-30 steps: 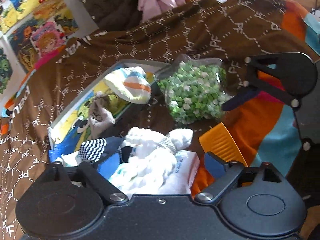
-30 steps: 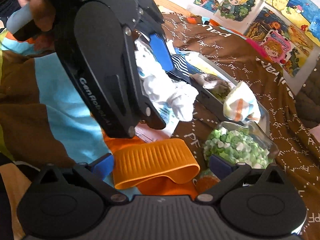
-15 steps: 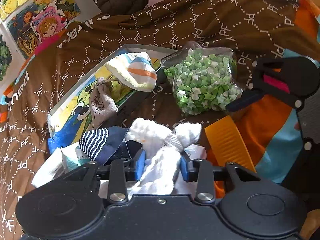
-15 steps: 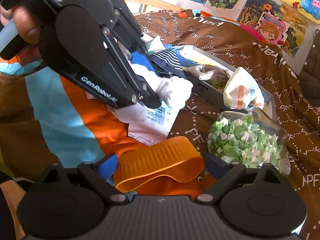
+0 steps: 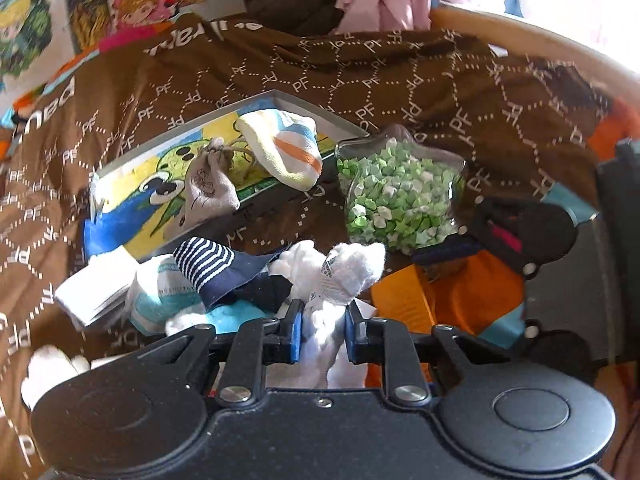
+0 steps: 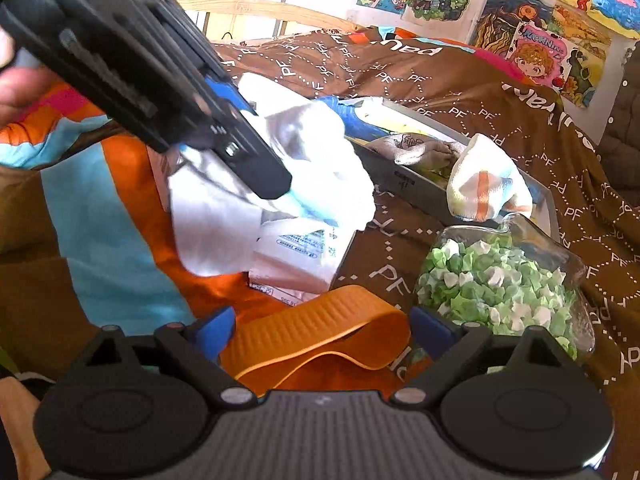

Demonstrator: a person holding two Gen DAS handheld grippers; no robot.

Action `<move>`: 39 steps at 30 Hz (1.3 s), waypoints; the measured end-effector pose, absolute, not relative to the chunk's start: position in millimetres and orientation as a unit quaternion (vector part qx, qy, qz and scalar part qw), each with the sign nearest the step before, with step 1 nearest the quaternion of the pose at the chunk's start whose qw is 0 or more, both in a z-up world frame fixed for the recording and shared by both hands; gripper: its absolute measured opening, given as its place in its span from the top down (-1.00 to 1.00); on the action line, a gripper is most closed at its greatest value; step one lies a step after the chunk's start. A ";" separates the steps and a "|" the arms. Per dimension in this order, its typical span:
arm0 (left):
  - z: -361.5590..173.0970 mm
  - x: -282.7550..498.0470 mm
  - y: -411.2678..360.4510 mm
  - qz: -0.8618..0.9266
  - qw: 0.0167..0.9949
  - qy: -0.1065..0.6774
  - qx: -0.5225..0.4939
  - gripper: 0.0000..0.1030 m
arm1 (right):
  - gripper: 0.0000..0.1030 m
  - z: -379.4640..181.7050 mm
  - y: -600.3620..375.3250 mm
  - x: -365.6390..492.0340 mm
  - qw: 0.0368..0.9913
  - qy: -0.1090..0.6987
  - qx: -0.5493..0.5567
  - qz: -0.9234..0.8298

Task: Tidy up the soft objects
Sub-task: 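Lift the white gloves with the left gripper while the right gripper grasps the orange sleeve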

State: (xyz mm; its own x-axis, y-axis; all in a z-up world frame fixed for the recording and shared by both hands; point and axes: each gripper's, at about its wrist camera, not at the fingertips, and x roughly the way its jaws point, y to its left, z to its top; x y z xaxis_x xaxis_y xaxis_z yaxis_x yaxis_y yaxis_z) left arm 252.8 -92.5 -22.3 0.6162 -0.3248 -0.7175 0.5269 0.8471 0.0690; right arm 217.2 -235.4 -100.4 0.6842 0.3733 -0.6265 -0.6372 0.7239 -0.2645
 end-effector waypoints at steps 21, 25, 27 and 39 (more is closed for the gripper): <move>31.1 226.2 -57.6 -0.222 0.905 0.359 -0.047 0.58 | -0.02 -99.6 -238.9 221.6 0.901 0.279 -0.226 0.242; 38.3 222.2 -60.2 -0.221 0.907 0.354 -0.055 0.58 | 0.33 -98.2 -242.3 224.3 0.904 0.286 -0.226 0.222; 41.8 219.6 -61.7 -0.222 0.908 0.350 -0.055 0.58 | 0.49 -98.0 -241.9 221.9 0.903 0.286 -0.231 0.223; 54.4 207.8 -62.1 -0.214 0.916 0.334 -0.062 0.58 | 0.94 -79.4 -240.2 202.0 0.918 0.232 -0.225 0.230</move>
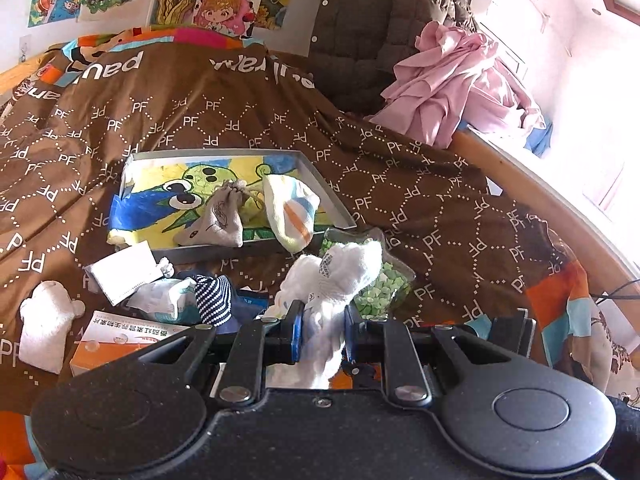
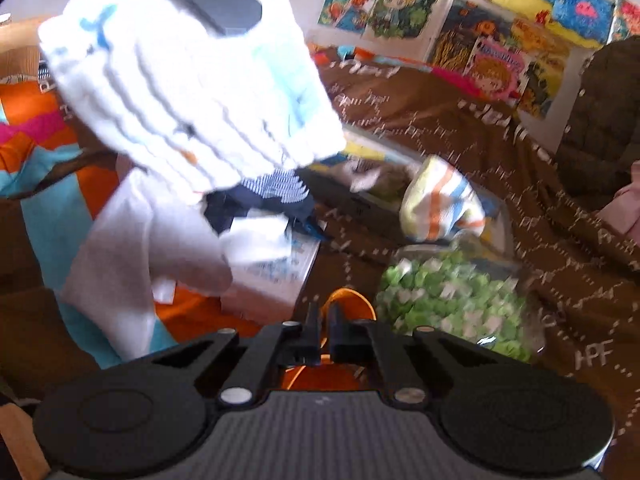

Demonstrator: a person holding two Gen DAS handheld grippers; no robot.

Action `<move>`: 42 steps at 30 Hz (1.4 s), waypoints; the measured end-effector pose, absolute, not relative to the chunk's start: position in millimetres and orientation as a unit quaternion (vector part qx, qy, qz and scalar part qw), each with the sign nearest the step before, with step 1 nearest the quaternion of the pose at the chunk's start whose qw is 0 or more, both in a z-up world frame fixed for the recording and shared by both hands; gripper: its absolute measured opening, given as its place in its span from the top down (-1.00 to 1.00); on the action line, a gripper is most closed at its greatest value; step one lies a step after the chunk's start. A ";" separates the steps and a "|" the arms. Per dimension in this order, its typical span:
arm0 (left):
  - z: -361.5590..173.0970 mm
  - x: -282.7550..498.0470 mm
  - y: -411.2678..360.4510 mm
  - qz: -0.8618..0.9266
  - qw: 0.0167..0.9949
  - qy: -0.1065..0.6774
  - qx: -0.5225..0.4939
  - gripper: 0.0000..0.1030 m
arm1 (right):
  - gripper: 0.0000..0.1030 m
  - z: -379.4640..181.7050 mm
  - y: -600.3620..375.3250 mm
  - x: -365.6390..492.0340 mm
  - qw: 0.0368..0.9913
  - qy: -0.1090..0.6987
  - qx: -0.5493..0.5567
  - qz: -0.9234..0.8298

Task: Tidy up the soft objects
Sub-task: 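Lift the white gloves with the left gripper while the right gripper grasps the orange sleeve, then carry the gloves and orange sleeve over the tray with both grippers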

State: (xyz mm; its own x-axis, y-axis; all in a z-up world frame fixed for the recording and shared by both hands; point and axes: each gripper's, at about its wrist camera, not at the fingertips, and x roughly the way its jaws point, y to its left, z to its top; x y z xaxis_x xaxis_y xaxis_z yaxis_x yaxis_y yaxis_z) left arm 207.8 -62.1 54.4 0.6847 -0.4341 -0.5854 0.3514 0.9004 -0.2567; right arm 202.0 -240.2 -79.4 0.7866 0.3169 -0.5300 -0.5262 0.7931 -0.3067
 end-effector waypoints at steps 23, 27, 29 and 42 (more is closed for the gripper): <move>63.2 270.5 -63.7 -0.187 0.935 0.287 -0.085 0.58 | 0.99 -30.7 -236.7 217.2 0.966 0.056 -0.194 0.163; 62.4 297.2 -61.4 -0.174 0.942 0.272 -0.091 0.58 | 0.98 -24.6 -229.8 257.2 0.972 0.042 -0.173 0.154; 64.0 313.6 -59.7 -0.169 0.945 0.260 -0.099 0.58 | 0.98 -21.5 -230.5 278.2 0.976 0.044 -0.145 0.155; 34.8 429.0 -56.9 -0.128 0.956 0.227 -0.133 0.58 | 0.98 -23.7 -285.0 380.7 0.971 0.095 0.104 0.193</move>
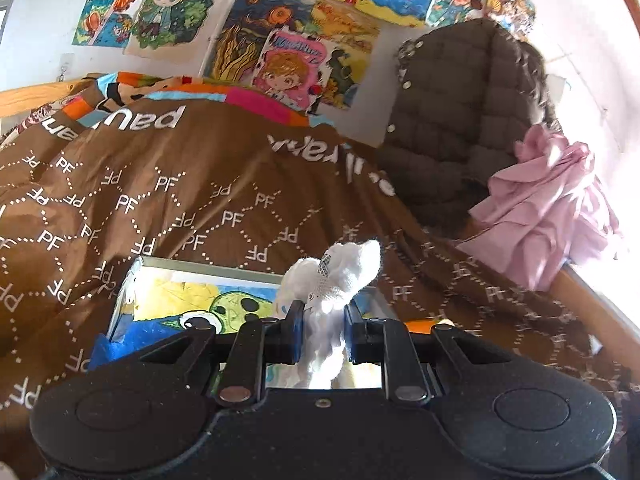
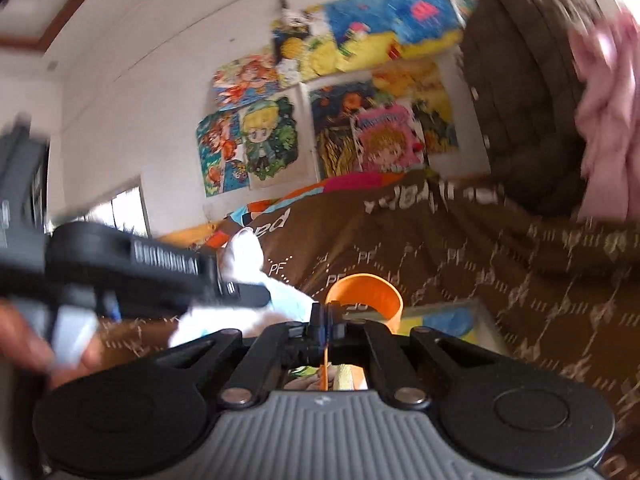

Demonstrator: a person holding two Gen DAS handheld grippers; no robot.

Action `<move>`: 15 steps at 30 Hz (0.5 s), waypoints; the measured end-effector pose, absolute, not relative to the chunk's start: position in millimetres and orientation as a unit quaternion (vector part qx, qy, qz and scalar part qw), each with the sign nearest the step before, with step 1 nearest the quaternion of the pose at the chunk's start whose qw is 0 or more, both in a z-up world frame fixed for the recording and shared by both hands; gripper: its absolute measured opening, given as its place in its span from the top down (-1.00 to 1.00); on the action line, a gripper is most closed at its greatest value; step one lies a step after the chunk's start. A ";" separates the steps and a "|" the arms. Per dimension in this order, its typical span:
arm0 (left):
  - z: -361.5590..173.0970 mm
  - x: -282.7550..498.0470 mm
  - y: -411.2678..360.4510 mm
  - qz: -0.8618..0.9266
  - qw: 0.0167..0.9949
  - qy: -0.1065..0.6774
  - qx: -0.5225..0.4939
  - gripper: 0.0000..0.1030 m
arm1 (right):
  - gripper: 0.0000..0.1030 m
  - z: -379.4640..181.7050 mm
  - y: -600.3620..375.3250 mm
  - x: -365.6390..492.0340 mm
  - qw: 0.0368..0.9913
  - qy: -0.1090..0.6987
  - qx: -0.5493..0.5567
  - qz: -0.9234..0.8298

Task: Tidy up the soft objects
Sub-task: 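Carry the gloves and orange sleeve over the tray with both grippers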

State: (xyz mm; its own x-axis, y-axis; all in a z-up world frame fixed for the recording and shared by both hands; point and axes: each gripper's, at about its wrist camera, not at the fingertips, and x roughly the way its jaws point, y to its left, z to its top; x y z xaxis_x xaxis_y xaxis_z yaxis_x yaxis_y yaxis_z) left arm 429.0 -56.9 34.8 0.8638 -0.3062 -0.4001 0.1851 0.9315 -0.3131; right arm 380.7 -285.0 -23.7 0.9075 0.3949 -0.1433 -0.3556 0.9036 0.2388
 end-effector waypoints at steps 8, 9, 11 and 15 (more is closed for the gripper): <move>-10.7 460.6 -59.4 -0.123 0.945 0.266 -0.147 0.58 | 0.98 -34.0 -306.1 414.9 0.957 0.148 0.145 0.203; -15.3 462.0 -59.7 -0.123 0.943 0.271 -0.147 0.58 | 0.98 -34.3 -309.7 418.3 0.955 0.156 0.151 0.201; -24.6 463.9 -60.8 -0.126 0.940 0.281 -0.146 0.58 | 0.98 -35.7 -310.0 418.0 0.954 0.165 0.157 0.195; -39.7 467.0 -64.4 -0.127 0.934 0.301 -0.147 0.57 | 0.96 -39.3 -320.5 426.6 0.947 0.199 0.182 0.175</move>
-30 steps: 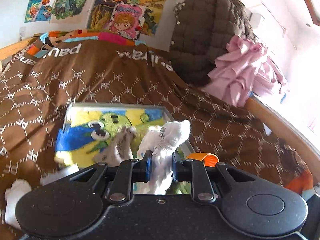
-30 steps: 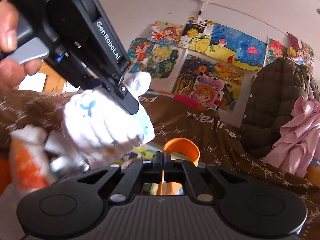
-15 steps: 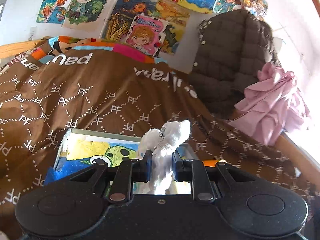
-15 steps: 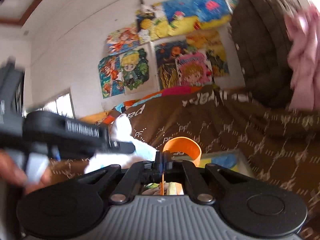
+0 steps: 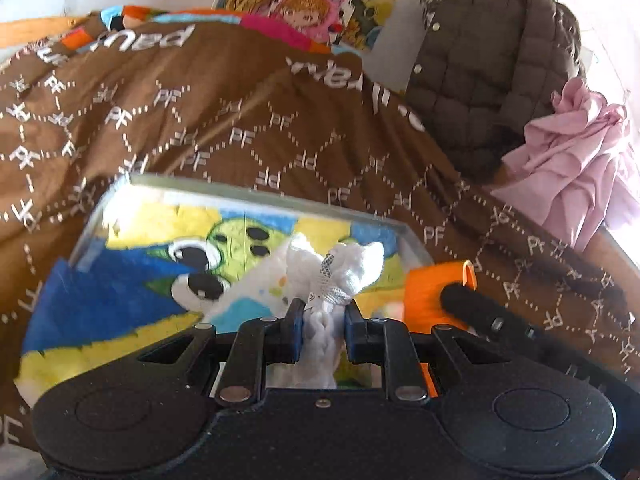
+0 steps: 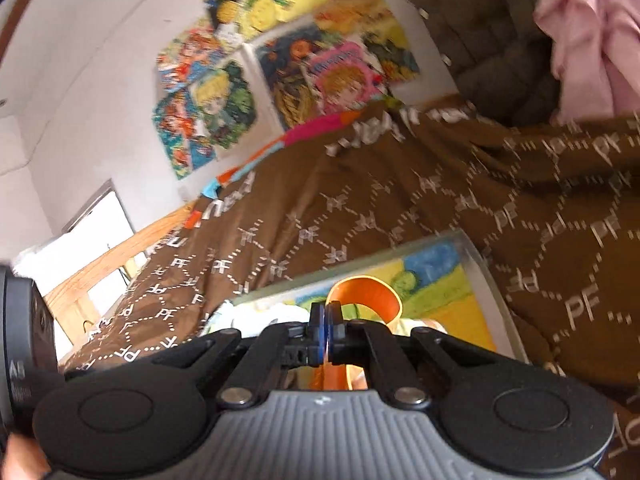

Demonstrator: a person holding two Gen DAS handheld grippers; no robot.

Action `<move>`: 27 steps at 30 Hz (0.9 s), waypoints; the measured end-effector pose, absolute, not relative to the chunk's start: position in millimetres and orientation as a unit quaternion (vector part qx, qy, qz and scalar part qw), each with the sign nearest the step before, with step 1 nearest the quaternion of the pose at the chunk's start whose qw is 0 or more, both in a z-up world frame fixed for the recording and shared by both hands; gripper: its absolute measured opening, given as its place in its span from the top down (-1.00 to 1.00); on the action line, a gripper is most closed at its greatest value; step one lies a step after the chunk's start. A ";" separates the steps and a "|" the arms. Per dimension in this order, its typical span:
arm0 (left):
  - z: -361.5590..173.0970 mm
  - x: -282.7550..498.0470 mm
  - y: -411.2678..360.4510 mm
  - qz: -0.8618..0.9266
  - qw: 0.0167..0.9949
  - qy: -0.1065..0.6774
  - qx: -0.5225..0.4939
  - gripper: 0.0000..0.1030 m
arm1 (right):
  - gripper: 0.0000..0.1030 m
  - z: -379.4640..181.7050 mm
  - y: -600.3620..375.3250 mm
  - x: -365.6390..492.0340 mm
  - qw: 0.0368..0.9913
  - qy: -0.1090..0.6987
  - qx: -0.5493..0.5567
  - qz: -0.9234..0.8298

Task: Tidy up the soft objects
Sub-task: 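Carry the gloves and orange sleeve over the tray with both grippers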

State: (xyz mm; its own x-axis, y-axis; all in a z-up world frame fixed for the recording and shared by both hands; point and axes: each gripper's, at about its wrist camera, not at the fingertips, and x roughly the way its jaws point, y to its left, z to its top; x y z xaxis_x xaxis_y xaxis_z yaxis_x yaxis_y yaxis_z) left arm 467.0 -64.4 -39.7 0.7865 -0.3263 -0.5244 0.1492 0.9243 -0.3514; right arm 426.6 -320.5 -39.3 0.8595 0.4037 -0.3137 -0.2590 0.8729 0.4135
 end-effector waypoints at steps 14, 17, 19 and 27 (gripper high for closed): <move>-49.1 465.7 -82.1 -0.124 0.928 0.330 -0.122 0.46 | 0.48 -41.4 -343.2 441.7 0.926 0.254 0.214 0.177; -46.0 461.0 -83.1 -0.120 0.930 0.324 -0.127 0.38 | 0.32 -38.0 -345.1 440.7 0.926 0.260 0.212 0.175; -43.6 458.4 -84.9 -0.120 0.930 0.322 -0.128 0.28 | 0.26 -35.9 -348.8 438.7 0.925 0.262 0.215 0.171; -34.5 443.1 -88.0 -0.111 0.936 0.308 -0.131 -0.10 | -0.14 -16.2 -364.6 422.4 0.933 0.244 0.213 0.155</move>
